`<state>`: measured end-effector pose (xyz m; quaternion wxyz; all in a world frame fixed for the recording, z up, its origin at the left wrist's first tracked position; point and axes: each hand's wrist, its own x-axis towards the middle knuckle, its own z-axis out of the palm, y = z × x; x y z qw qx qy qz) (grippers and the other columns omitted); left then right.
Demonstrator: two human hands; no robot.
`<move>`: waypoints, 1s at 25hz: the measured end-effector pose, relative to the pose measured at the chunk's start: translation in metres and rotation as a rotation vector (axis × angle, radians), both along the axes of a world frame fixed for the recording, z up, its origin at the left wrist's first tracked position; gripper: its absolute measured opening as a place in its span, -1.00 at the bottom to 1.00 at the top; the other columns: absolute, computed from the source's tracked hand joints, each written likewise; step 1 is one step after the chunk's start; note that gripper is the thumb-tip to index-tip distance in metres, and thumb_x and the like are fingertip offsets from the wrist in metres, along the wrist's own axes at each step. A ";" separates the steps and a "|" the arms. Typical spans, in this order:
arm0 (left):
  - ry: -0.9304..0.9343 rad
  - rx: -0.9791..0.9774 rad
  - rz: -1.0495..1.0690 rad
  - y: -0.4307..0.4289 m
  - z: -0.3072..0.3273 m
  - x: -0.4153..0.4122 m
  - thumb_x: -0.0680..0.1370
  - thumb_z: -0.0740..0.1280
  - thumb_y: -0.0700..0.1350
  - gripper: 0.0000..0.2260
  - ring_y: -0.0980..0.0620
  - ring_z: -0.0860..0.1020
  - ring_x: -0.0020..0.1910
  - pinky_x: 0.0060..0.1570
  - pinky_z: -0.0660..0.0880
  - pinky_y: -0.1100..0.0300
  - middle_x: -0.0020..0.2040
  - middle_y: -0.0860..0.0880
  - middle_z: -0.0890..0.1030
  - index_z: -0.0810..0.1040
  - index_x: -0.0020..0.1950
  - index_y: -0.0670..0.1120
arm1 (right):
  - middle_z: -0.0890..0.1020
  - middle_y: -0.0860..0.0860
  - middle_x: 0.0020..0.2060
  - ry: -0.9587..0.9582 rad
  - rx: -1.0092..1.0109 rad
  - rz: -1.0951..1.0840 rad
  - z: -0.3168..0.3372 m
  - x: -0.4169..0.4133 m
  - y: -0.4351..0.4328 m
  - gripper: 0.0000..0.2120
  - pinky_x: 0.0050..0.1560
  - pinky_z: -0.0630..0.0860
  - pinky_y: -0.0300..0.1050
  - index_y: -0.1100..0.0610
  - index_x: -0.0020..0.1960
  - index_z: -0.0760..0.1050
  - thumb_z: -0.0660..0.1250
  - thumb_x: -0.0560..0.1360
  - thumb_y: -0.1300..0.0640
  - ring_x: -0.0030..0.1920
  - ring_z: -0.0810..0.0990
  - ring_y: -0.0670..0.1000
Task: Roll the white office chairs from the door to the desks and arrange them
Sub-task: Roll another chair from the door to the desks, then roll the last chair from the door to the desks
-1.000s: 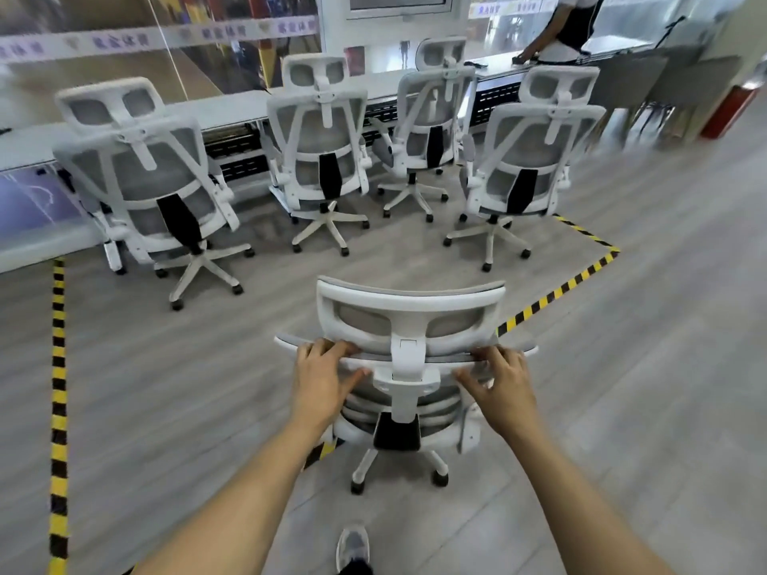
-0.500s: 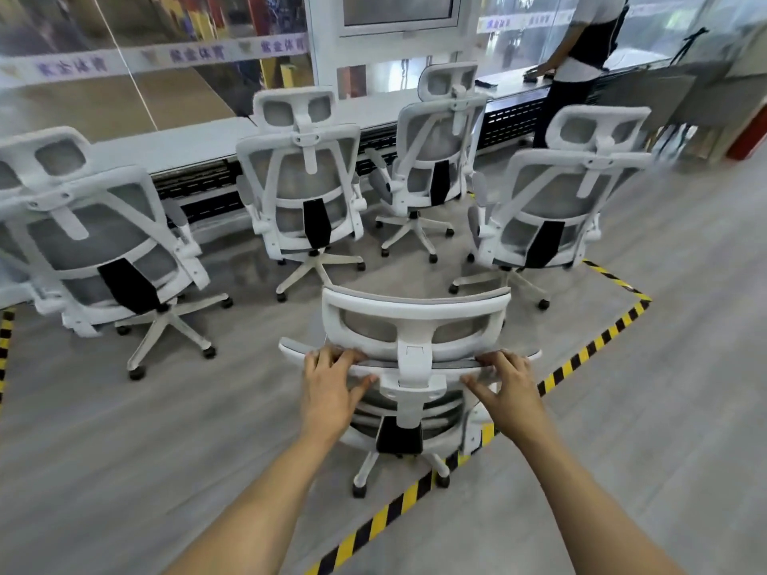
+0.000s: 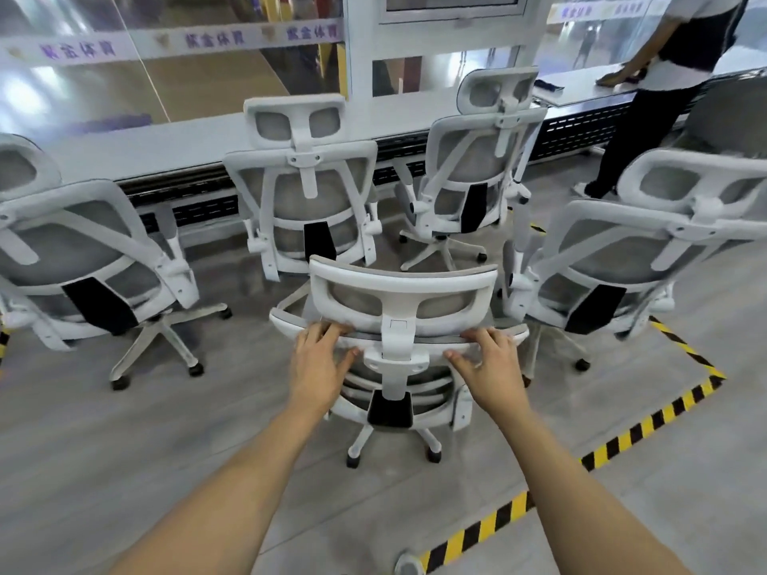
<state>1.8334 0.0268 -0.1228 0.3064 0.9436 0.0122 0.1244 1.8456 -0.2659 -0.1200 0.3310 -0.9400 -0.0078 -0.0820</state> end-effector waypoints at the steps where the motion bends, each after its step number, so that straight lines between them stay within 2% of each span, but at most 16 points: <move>1: 0.008 -0.014 0.013 -0.005 -0.001 0.016 0.55 0.38 0.06 -0.76 -0.09 0.40 0.26 0.26 0.42 -0.06 0.20 0.00 0.52 0.54 0.19 0.05 | 0.49 0.00 0.14 0.016 -0.003 0.004 0.001 0.018 -0.004 -0.63 0.34 0.29 -0.06 0.04 0.21 0.54 0.41 0.51 -0.15 0.28 0.33 0.07; 7: 0.035 0.015 0.072 -0.018 -0.005 0.081 0.58 0.34 0.01 -0.79 -0.14 0.38 0.32 0.28 0.42 -0.05 0.24 -0.04 0.49 0.53 0.19 -0.01 | 0.50 -0.04 0.14 0.013 -0.013 0.056 -0.004 0.091 -0.018 -0.69 0.31 0.36 -0.02 0.01 0.20 0.53 0.37 0.54 -0.13 0.26 0.35 0.06; 10: 0.054 0.105 0.053 -0.017 -0.006 0.094 0.59 0.31 0.03 -0.77 -0.19 0.37 0.37 0.33 0.37 -0.14 0.26 -0.07 0.52 0.51 0.21 -0.01 | 0.49 -0.06 0.15 0.001 -0.037 0.052 -0.004 0.102 -0.017 -0.69 0.30 0.36 -0.04 0.00 0.21 0.53 0.37 0.55 -0.12 0.26 0.36 0.04; 13: 0.092 0.206 0.029 -0.019 0.002 0.092 0.59 0.31 0.03 -0.68 -0.21 0.34 0.42 0.37 0.35 -0.15 0.33 -0.10 0.50 0.48 0.31 -0.04 | 0.50 -0.05 0.19 -0.023 -0.080 0.067 -0.003 0.101 -0.018 -0.71 0.33 0.37 -0.02 0.01 0.23 0.53 0.34 0.57 -0.08 0.30 0.37 0.05; 16: 0.106 0.214 0.024 -0.027 0.013 0.069 0.58 0.32 -0.01 -0.63 -0.17 0.37 0.41 0.34 0.38 -0.13 0.40 -0.08 0.47 0.47 0.38 -0.05 | 0.55 -0.02 0.20 -0.068 -0.119 0.106 0.003 0.091 -0.020 -0.71 0.33 0.40 0.02 0.06 0.25 0.53 0.32 0.57 0.01 0.30 0.44 0.08; 19: 0.089 0.219 0.058 -0.041 0.024 0.040 0.57 0.24 0.01 -0.67 -0.14 0.44 0.32 0.28 0.42 -0.11 0.31 -0.02 0.53 0.49 0.31 -0.01 | 0.60 0.01 0.11 -0.058 -0.071 0.143 0.020 0.080 -0.016 -0.74 0.19 0.47 0.02 0.05 0.22 0.54 0.30 0.56 0.03 0.16 0.52 0.09; 25: 0.068 0.258 0.347 -0.101 0.050 -0.077 0.55 0.33 -0.04 -0.71 -0.08 0.43 0.26 0.15 0.45 -0.02 0.25 0.01 0.53 0.50 0.27 0.02 | 0.57 -0.01 0.17 -0.118 -0.034 0.522 0.042 0.022 -0.002 -0.67 0.19 0.47 0.05 0.05 0.29 0.51 0.34 0.53 0.10 0.17 0.52 0.09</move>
